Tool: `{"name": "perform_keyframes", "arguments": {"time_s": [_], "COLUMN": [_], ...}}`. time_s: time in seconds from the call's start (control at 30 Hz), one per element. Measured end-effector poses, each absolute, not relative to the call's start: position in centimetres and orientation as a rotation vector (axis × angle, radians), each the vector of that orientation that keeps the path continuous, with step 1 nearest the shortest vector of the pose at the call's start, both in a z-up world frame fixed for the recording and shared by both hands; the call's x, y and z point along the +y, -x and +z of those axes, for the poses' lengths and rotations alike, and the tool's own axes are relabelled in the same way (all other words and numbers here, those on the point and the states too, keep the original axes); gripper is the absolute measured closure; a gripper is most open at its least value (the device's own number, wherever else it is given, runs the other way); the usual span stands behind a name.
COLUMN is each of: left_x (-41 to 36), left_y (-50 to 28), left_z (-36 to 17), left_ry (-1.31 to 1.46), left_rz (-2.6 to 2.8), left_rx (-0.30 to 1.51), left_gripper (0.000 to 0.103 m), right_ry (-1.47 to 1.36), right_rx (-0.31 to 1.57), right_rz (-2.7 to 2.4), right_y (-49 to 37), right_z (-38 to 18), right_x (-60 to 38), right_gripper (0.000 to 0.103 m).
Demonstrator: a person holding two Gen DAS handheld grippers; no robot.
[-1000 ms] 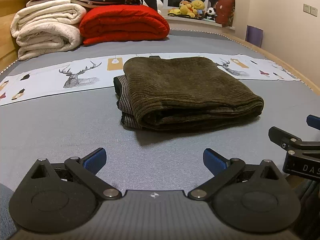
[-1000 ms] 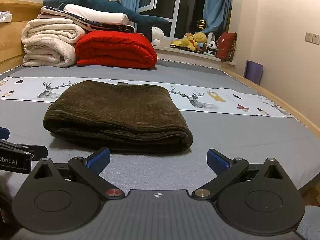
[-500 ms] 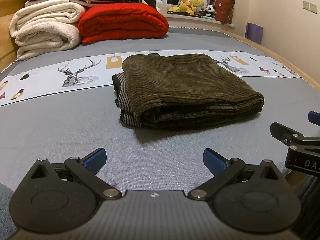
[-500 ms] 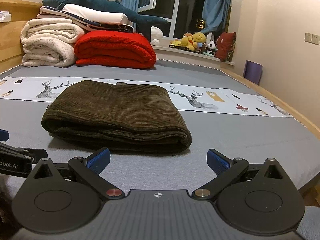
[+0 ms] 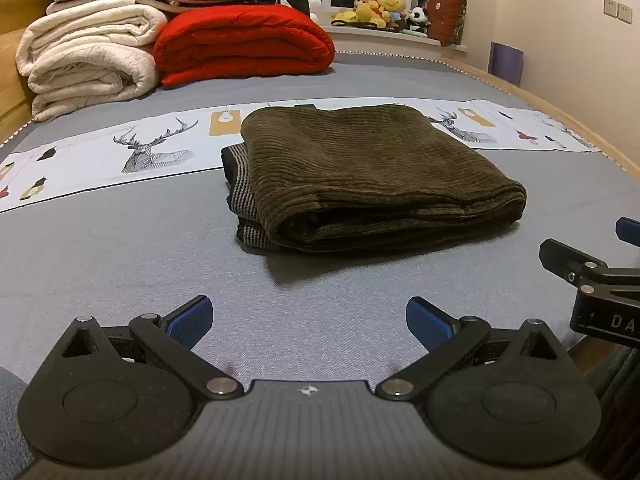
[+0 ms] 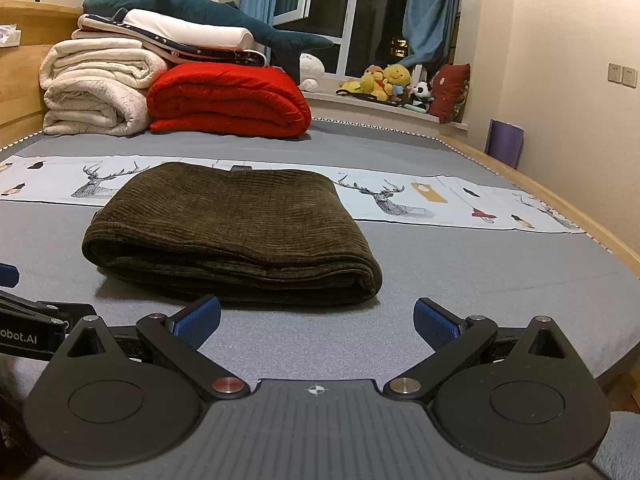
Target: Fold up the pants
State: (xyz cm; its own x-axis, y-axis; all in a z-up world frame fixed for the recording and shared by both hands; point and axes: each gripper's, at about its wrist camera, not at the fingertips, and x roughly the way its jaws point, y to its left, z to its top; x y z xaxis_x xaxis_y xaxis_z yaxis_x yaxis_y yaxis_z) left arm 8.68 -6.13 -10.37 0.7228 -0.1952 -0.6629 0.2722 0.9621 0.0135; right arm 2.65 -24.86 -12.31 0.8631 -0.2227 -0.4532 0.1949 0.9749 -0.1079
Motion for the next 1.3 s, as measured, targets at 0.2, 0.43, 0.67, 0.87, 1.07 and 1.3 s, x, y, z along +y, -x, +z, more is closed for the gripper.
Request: {"name": "perform_keyframes", "arguments": {"time_s": [0.2,0.43,0.67,0.87,1.07,1.3], "left_x": [-6.13,-6.26,-6.26,-6.39,-6.23,-6.25], "left_y": [-8.67,-8.71,-8.67,-8.47,-8.52,-8.53], "left_z": [-10.48,-10.51,-10.59,-10.62,-10.6,-10.65], "left_ry": [-0.118,-0.121,-0.123,-0.136,-0.127,-0.134], "left_rz": [-0.255,-0.25,-0.253,-0.261,-0.256,-0.262], "left_rx": [0.719,0.723,0.72,0.717,0.72,0.722], "left_gripper": [0.0,0.0,0.0,0.0,0.0,0.0], "right_ry": [0.057,0.063,0.08,0.084,0.086,0.09], "right_rx": [0.479,0.477,0.477,0.477,0.477,0.478], "right_rz": [-0.216,-0.218,-0.216,-0.217,-0.217,-0.216], "right_y": [-2.67,-2.79,-2.72,-2.73,-2.77,-2.75], "right_z": [-12.28,-12.32,-12.43,-12.43,-12.51,-12.55], "right_x": [-24.97,-24.92,-24.65,-24.6,-24.52,-24.53], "right_gripper": [0.001,0.001,0.001,0.001,0.001,0.001]}}
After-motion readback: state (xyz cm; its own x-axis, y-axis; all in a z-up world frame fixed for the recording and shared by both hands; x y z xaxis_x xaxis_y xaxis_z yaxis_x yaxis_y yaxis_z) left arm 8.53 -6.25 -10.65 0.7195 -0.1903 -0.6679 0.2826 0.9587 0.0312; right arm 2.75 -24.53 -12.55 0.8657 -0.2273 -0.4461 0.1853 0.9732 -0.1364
